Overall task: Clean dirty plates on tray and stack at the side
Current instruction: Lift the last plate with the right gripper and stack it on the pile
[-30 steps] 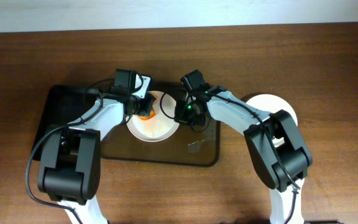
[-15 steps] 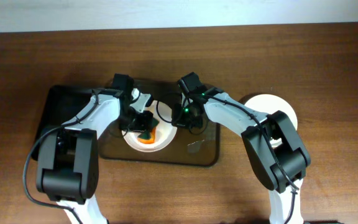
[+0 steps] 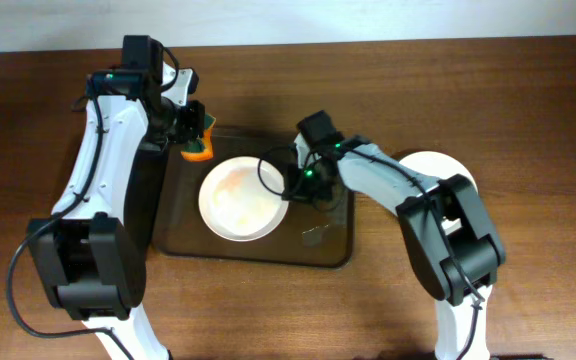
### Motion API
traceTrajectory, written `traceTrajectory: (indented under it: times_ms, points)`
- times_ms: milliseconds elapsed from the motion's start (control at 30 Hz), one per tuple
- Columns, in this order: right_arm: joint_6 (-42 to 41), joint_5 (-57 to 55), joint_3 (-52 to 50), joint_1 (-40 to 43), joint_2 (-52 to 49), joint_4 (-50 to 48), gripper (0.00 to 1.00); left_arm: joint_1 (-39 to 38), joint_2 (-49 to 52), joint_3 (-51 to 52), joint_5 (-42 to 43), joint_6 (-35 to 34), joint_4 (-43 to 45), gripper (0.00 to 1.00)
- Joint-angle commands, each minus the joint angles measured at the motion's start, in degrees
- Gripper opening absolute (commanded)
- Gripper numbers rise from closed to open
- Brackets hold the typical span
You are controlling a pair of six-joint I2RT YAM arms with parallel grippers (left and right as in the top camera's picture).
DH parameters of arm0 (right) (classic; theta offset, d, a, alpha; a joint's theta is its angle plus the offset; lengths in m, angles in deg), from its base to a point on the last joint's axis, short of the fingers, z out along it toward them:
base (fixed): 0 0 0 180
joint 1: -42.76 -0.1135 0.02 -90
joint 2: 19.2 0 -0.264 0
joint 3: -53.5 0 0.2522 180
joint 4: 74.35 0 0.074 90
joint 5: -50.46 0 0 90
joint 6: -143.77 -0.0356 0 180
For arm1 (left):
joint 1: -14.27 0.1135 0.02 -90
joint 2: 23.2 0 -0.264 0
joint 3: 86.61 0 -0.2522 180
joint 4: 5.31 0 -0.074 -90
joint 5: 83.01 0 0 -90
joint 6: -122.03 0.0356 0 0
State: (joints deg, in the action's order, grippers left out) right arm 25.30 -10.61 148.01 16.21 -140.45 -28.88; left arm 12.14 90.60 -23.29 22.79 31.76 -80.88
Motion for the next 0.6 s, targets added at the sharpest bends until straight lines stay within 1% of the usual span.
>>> traceTrajectory:
  times_ms: [0, 67, 100, 267, 300, 333, 433, 533, 567]
  points:
    - [9.84, 7.10, 1.77, 3.02, 6.38, 3.23, 0.04, -0.04, -0.02, 3.72, -0.83, -0.83, 0.87, 0.00]
    - [13.29, 4.44, 1.77, 3.45, 10.54, 7.74, 0.04, -0.04, -0.02, 5.20, -0.83, -0.83, 1.79, 0.00]
    - [13.27, 0.11, 1.77, 3.43, 12.55, 9.92, 0.04, -0.04, -0.02, 5.68, -0.83, -0.83, 2.19, 0.00]
    - [12.98, -29.16, 1.77, 1.42, 21.16, 17.62, 0.04, -0.04, -0.02, 6.25, -0.83, -0.83, 3.10, 0.00]
    - [12.98, -33.62, 1.77, 0.85, 21.97, 18.29, 0.04, -0.04, -0.02, 6.25, -0.83, -0.83, 3.28, 0.00]
    - [11.61, -41.70, 1.77, -0.61, 22.88, 19.19, 0.04, -0.04, -0.02, 6.25, -0.83, -0.83, 3.48, 0.00]
    - [9.60, -54.31, 1.77, -4.50, 23.19, 20.46, 0.04, -0.07, -0.02, 6.25, -0.83, -0.83, 3.69, 0.00]
    - [8.61, -66.60, 1.77, -10.82, 23.19, 21.29, 0.04, -0.04, -0.02, 6.27, -0.83, -0.83, 3.69, 0.00]
    - [8.04, -72.28, 1.77, -13.55, 23.19, 21.70, 0.04, -0.04, -0.02, 6.27, -0.83, -0.83, 3.69, 0.00]
